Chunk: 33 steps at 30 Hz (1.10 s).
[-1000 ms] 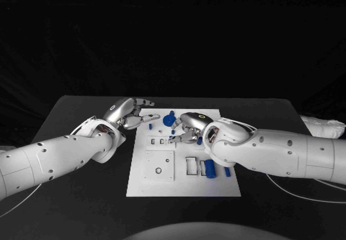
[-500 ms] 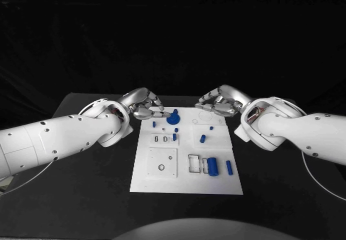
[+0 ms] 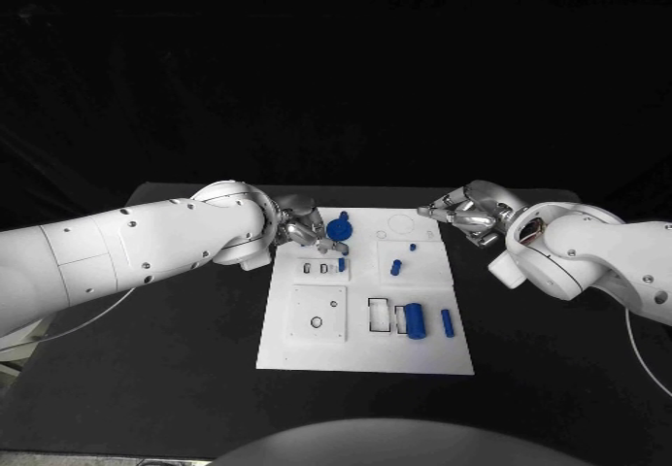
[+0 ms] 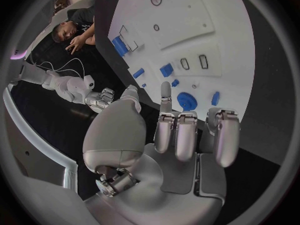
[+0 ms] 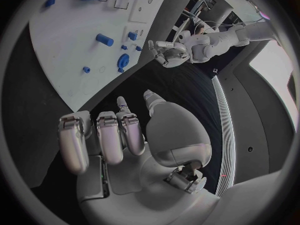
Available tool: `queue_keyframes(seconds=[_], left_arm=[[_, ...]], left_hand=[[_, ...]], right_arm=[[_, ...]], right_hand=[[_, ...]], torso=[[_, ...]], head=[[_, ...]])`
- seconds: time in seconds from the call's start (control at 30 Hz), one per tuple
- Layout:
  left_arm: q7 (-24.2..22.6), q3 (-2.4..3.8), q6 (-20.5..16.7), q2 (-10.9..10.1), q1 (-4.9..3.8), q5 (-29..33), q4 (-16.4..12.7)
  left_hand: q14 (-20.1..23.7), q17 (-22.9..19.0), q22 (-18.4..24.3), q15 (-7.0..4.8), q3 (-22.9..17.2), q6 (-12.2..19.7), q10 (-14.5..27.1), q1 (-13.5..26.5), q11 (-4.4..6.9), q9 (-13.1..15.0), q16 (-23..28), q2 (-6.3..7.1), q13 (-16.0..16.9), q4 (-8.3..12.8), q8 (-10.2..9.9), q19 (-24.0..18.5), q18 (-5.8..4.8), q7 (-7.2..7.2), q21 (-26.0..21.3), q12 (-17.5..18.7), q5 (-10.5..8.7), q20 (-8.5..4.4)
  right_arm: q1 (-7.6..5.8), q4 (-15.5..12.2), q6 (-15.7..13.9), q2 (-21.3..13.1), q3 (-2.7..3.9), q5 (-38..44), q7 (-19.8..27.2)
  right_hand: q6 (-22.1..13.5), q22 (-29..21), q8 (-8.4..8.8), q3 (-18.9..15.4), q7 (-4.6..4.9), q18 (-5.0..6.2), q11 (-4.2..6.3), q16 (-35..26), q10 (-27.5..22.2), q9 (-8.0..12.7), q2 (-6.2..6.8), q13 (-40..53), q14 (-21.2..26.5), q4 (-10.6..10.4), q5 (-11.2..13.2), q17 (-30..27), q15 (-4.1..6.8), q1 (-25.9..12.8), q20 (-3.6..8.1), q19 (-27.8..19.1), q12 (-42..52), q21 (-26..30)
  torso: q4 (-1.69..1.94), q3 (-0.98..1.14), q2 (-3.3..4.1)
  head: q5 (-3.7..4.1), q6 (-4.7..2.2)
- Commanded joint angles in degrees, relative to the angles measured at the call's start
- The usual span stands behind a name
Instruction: Assemble the parts on the task board
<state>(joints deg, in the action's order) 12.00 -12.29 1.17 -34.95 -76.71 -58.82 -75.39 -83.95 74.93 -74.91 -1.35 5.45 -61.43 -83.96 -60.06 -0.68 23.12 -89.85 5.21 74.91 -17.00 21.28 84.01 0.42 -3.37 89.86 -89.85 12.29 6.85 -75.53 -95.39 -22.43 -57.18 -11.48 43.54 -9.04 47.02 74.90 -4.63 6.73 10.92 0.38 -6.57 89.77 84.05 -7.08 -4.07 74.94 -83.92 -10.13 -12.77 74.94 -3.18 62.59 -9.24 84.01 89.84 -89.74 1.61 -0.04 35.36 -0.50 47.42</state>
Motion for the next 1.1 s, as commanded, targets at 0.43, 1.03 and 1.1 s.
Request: queue_keyframes(seconds=[0.43,1.03,1.1], left_arm=[[7.69,-0.05,10.67,3.66,0.18,2.7,3.76],[12.43,-0.03,8.65,8.34,0.67,3.27,7.55],[13.23,-0.03,8.88,8.78,0.73,2.87,7.93]], left_hand=[[-6.05,15.07,-15.09,-0.96,-0.8,-1.72,-6.04,1.68,1.16,3.08,-0.15,-1.36,15.09,0.01,1.07,5.99,-0.42,0.77,0.14,-0.15,-0.33,-1.55],[-6.05,15.07,-15.09,-1.63,0.22,-2.7,-6.04,-0.4,1.72,6.86,-0.15,-7.79,15.09,0.28,-0.56,5.99,-0.42,1.27,0.14,-0.15,-9.02,-2.13],[-6.05,15.07,-15.09,-1.62,0.28,-2.68,-6.04,-0.43,1.71,6.93,-0.15,-8.03,15.09,0.26,-0.66,5.99,-0.42,1.26,0.14,-0.15,-9.05,-2.14]], right_arm=[[1.26,1.35,4.11,-0.52,-0.17,-2.89,-2.34],[2.06,1.71,4.67,-0.67,-0.2,-2.86,-3.26],[2.13,1.74,4.72,-0.67,-0.2,-2.86,-3.28]], right_hand=[[-0.39,15.1,-0.37,-0.24,-0.01,-0.38,-0.36,0.23,5.95,-0.16,-0.42,15.06,-6.08,-0.31,-0.74,15.06,-0.41,0.25,-0.4,5.99,0.16,-0.26],[-0.18,15.1,-0.62,-0.31,0.1,-0.38,-0.45,0.23,5.95,-0.28,-0.51,15.06,-6.08,-0.36,-0.64,15.06,-0.45,0.34,-0.44,5.99,0.16,-0.26],[-0.18,15.1,-0.62,-0.31,0.1,-0.38,-0.45,0.23,5.95,-0.28,-0.51,15.06,-6.08,-0.36,-0.64,15.06,-0.45,0.34,-0.44,5.99,0.16,-0.26]], torso=[[0.12,-0.01,-0.02],[0.01,0.09,-0.03],[-0.02,0.11,-0.04]], head=[[-0.02,0.43],[0.46,0.26],[0.38,0.2]])
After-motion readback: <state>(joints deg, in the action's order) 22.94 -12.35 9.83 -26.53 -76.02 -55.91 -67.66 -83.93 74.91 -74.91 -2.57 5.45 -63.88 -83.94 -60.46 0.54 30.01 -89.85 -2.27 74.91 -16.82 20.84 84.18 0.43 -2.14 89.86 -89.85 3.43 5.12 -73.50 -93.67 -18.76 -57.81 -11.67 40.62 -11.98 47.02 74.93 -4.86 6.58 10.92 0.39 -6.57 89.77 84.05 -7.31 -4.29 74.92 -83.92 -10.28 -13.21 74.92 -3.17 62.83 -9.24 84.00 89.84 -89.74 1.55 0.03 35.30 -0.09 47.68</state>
